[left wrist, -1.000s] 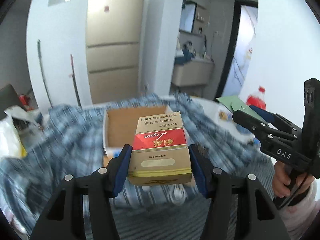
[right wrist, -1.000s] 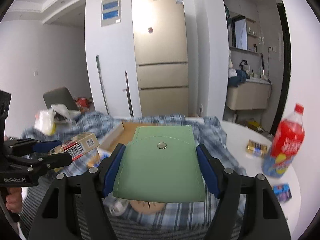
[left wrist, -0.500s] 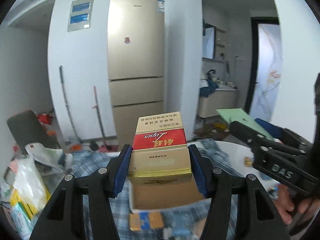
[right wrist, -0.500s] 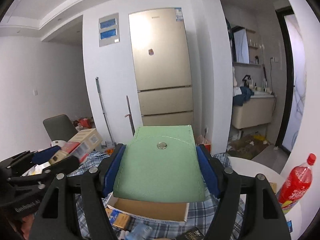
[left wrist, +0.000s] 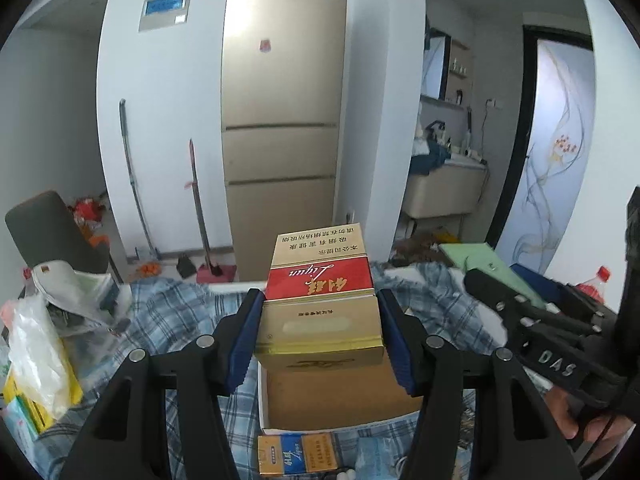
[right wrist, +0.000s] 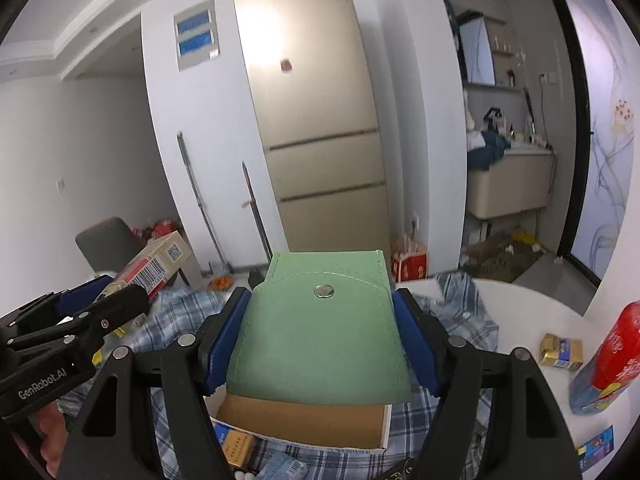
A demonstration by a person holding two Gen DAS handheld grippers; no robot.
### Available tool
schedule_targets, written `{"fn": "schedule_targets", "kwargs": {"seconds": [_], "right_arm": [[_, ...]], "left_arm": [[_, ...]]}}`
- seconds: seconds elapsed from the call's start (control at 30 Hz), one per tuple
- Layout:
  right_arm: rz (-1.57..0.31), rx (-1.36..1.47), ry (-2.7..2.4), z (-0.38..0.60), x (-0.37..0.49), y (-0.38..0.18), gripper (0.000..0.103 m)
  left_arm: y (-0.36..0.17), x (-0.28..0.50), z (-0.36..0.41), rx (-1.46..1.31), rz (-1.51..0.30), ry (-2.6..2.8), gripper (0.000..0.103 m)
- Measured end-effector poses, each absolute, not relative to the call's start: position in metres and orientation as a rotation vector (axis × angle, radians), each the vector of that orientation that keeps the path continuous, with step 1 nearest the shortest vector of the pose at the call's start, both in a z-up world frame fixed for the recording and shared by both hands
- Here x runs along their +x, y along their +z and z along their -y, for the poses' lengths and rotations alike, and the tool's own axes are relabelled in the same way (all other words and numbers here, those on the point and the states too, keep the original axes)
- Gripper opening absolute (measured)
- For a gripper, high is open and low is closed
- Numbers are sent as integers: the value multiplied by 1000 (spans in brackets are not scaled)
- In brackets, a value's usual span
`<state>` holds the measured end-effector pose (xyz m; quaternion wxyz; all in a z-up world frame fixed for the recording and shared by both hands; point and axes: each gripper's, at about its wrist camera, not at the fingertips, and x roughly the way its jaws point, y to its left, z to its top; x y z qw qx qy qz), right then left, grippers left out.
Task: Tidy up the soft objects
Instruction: 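Carry both items over the white box and release them inside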
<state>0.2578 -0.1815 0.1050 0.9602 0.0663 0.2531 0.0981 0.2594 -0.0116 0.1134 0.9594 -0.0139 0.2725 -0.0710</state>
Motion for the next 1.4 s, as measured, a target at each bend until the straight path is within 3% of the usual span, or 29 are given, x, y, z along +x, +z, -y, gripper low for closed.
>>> {"fn": "schedule_targets", "kwargs": {"seconds": [0.7, 0.97, 1.0, 1.07, 1.17, 1.4], "right_arm": [[-999, 162, 211, 178, 342, -35, 71], [-1009, 150, 209, 177, 346, -42, 71], [-1008, 148, 211, 177, 345, -42, 72], [-1009, 146, 217, 175, 347, -43, 75], [-987, 153, 204, 177, 345, -39, 83], [-894, 175, 185, 187, 337, -15, 90]], "left_arm": [[-46, 346, 20, 75, -915, -90, 60], [-44, 346, 19, 55, -890, -101, 61], [-41, 345, 19, 51, -877, -96, 63], [-35, 342, 20, 55, -848, -102, 80], [-29, 338, 20, 69, -811, -77, 85], [-11, 331, 13, 41, -759, -66, 85]]}}
